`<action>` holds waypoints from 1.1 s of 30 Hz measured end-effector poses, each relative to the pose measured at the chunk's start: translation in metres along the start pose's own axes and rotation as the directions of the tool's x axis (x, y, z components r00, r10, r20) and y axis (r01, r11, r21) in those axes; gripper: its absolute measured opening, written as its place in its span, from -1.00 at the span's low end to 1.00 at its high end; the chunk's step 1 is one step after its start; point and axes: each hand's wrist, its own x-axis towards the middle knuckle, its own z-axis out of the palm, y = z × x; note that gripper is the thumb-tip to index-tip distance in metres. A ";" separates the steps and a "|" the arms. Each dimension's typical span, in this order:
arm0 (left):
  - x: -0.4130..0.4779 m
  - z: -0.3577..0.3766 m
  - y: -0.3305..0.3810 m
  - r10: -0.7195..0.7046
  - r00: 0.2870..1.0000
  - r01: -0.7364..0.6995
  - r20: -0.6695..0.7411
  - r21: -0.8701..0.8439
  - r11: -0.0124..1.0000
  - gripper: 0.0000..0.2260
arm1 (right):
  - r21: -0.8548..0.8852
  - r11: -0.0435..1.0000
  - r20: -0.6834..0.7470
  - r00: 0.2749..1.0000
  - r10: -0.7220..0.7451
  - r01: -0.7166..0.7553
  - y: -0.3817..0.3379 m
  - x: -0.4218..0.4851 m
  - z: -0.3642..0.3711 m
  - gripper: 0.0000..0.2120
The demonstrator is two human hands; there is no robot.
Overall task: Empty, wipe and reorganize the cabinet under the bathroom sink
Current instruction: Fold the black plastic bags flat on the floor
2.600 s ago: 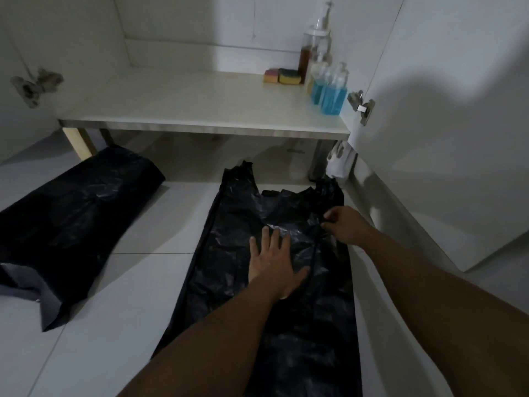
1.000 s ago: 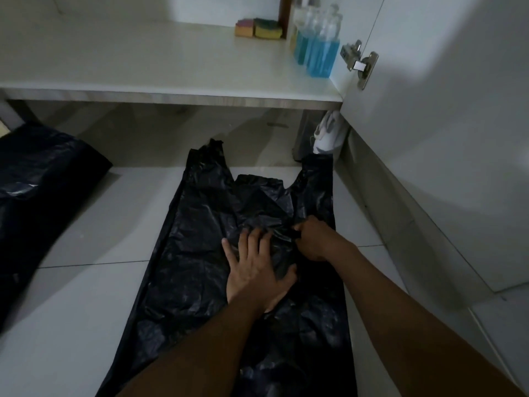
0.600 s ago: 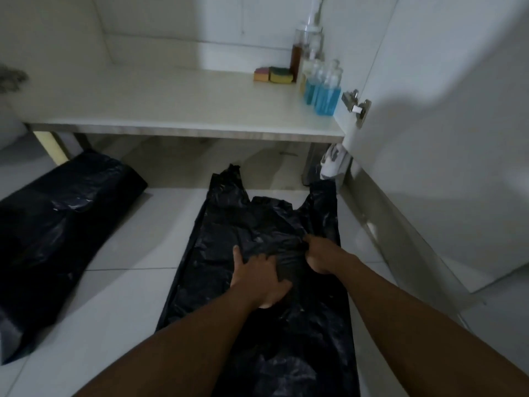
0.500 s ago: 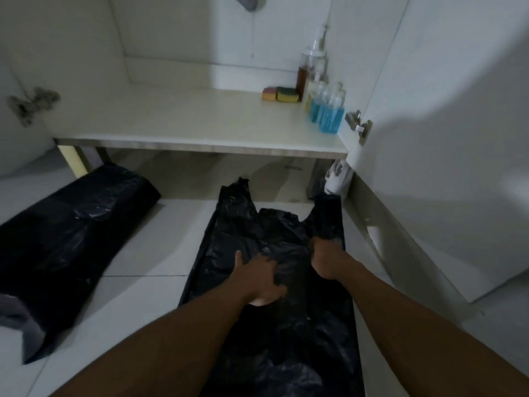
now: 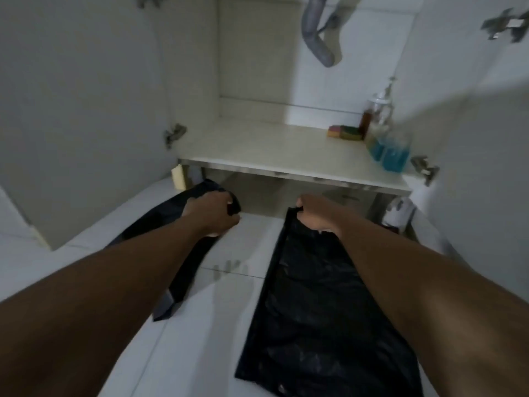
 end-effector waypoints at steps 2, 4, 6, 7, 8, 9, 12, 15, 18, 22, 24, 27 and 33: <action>-0.013 -0.002 -0.038 -0.097 0.995 0.097 0.033 -0.001 0.995 -0.54 | -0.019 0.997 0.005 0.997 -0.072 0.072 -0.040 0.005 0.013 -0.68; -0.024 -0.002 -0.073 -0.198 0.979 0.198 0.046 0.003 0.980 -0.53 | 0.010 0.991 0.020 0.991 -0.131 0.131 -0.077 0.007 0.034 -0.67; -0.034 -0.002 -0.103 -0.283 0.958 0.283 0.043 0.008 0.959 -0.51 | 0.074 0.979 0.077 0.978 -0.194 0.188 -0.109 0.012 0.059 -0.66; -0.038 -0.001 -0.115 -0.314 0.948 0.314 0.049 0.010 0.949 -0.50 | 0.103 0.974 0.107 0.971 -0.214 0.204 -0.123 0.015 0.070 -0.66; -0.042 0.002 -0.128 -0.341 0.938 0.341 0.058 0.013 0.940 -0.48 | 0.127 0.968 0.130 0.964 -0.232 0.216 -0.135 0.019 0.081 -0.66; -0.045 0.007 -0.141 -0.367 0.927 0.367 0.080 0.020 0.930 -0.45 | 0.150 0.963 0.139 0.960 -0.244 0.223 -0.146 0.022 0.091 -0.65; -0.052 0.026 -0.173 -0.413 0.888 0.406 0.201 0.075 0.911 -0.39 | 0.197 0.952 0.145 0.953 -0.265 0.235 -0.178 0.030 0.120 -0.60; -0.056 0.035 -0.190 -0.375 0.887 0.352 0.271 0.131 0.927 -0.49 | 0.231 0.948 0.162 0.952 -0.258 0.218 -0.202 0.034 0.155 -0.48; -0.057 0.039 -0.194 -0.280 0.918 0.226 0.280 0.211 0.951 -0.55 | 0.188 0.955 0.159 0.952 -0.260 0.230 -0.219 0.034 0.180 -0.40; -0.057 0.047 -0.196 -0.145 0.977 0.076 0.156 0.378 0.923 -0.60 | 0.119 0.966 0.107 0.964 -0.243 0.230 -0.228 0.034 0.200 -0.56; -0.056 0.047 -0.196 -0.145 0.985 0.093 0.098 0.406 0.909 -0.71 | 0.120 0.971 0.077 0.974 -0.215 0.205 -0.228 0.037 0.205 -0.82; -0.054 0.045 -0.195 -0.143 0.990 0.126 0.018 0.382 0.916 -0.77 | 0.167 0.967 0.060 0.977 -0.205 0.193 -0.222 0.045 0.200 -0.86; -0.045 0.026 -0.185 -0.078 0.986 0.114 -0.147 0.258 0.959 -0.89 | 0.182 0.952 -0.092 0.968 -0.233 0.246 -0.207 0.053 0.162 -0.89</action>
